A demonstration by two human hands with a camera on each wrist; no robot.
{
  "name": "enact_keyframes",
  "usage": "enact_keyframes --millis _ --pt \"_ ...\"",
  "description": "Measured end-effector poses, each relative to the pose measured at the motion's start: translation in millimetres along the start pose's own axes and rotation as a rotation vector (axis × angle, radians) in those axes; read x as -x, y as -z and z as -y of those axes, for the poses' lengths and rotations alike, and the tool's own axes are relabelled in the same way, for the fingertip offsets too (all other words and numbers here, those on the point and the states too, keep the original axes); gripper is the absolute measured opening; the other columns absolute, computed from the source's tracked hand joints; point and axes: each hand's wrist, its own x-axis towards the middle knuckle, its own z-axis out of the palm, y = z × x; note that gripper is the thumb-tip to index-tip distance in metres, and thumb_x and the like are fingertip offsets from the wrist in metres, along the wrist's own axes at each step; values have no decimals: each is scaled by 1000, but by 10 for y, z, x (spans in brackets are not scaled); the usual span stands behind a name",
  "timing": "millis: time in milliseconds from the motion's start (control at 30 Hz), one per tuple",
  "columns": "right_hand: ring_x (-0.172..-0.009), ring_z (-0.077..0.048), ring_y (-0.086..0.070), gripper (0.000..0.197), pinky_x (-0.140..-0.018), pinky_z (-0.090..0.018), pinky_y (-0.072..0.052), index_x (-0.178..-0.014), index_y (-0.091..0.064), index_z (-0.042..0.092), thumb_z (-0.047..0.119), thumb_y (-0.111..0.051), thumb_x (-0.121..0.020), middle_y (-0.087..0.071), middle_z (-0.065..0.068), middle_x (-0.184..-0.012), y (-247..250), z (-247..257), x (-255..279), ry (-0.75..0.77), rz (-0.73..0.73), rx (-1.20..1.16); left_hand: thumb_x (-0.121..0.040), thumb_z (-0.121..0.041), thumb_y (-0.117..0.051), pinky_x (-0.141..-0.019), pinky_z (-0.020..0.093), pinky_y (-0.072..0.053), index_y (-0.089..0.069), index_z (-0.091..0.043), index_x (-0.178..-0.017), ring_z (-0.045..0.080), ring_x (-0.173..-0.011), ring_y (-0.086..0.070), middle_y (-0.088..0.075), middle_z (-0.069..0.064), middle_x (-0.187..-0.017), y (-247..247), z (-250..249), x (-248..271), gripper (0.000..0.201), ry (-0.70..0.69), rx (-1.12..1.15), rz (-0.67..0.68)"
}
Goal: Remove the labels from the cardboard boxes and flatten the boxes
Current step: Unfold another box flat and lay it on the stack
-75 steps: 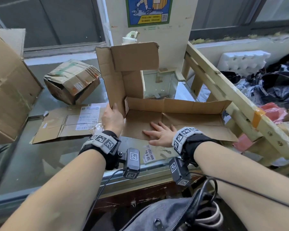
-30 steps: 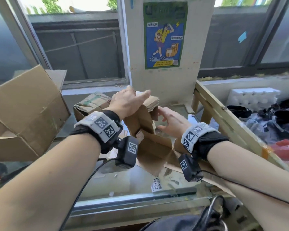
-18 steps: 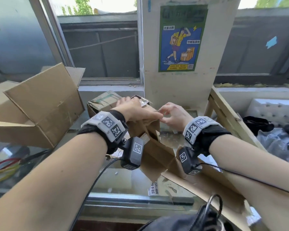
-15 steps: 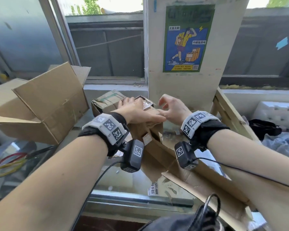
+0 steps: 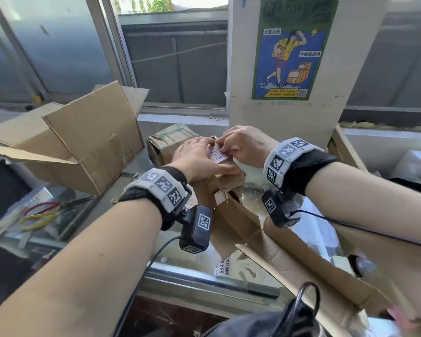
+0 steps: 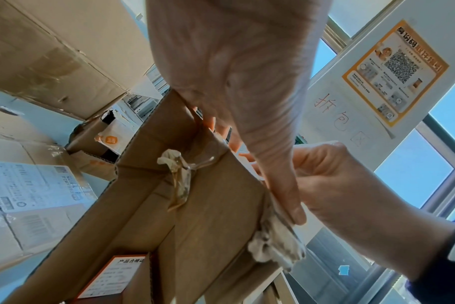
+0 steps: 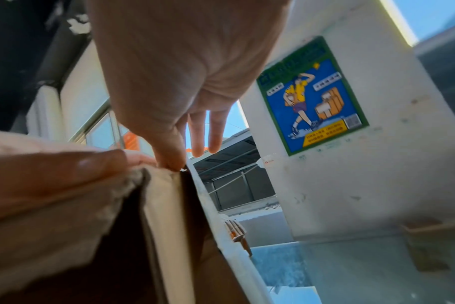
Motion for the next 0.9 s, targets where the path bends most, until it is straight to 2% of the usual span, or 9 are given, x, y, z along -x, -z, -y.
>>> enact_keyframes --millis 100,267,367,467,567,633,700,800,900 --pt "-104 -23 -63 18 -93 -33 -48 -95 -76 9 6 -62 -85 -70 -5 -113 -61 -33 24 -75 -44 -97 -63 -79 -64 -114 36 -20 -36 -28 -145 21 -140 -29 -36 0 -150 -34 -39 31 101 -24 -8 -13" --pt "-98 -13 -66 14 -92 -28 -52 -93 -77 7 5 -66 -83 -71 -4 -110 -136 -37 44 -260 -150 -394 -63 -79 -64 -116 36 -18 -34 -27 -146 20 -142 -25 -34 0 -152 -79 -82 46 103 -28 -2 -31" --pt "-98 -16 -65 12 -91 -31 -53 -92 -77 7 5 -68 -83 -71 -4 -111 -116 -52 28 -364 -105 -525 -61 -80 -63 -115 37 -19 -35 -28 -146 20 -142 -26 -36 -1 -151 -91 -84 20 103 -27 -7 -33" --pt "-106 -18 -63 19 -96 -33 -51 -100 -75 10 3 -64 -86 -67 -2 -119 -50 -82 27 -358 59 -557 -57 -82 -64 -115 38 -19 -33 -30 -147 20 -142 -26 -36 -1 -151 -98 -61 -29 108 -32 -10 -20" --pt "-105 -18 -63 34 -94 -36 -52 -108 -73 18 0 -63 -80 -66 -1 -120 39 -94 20 -345 204 -466 -57 -83 -64 -115 38 -20 -34 -28 -147 21 -141 -27 -36 0 -152 -108 -53 -51 109 -25 -12 -17" --pt "-104 -16 -64 40 -93 -36 -53 -113 -70 19 7 -74 -75 -65 0 -122 74 -87 18 -309 201 -424 -60 -80 -66 -114 39 -21 -34 -28 -146 22 -140 -28 -36 0 -151 -94 -57 -59 106 -29 -10 -10" --pt "-105 -15 -64 41 -93 -35 -53 -113 -71 18 9 -79 -73 -65 0 -123 89 -75 22 -303 167 -436 -61 -78 -68 -114 39 -21 -33 -29 -146 22 -140 -27 -36 0 -151 -83 -61 -59 104 -36 -11 -1" --pt "-105 -17 -63 28 -95 -36 -51 -106 -74 15 12 -76 -78 -66 -2 -122 88 -63 36 -240 97 -344 -57 -80 -67 -115 38 -21 -32 -31 -146 21 -140 -27 -36 -2 -150 -93 -43 -57 107 -44 -3 4" --pt "-112 -22 -60 19 -98 -37 -47 -101 -75 11 13 -71 -83 -65 -4 -124 86 -45 50 -83 95 -169 -54 -81 -68 -117 39 -20 -27 -31 -149 21 -142 -25 -34 -2 -152 -115 -7 -59 114 -45 5 1"
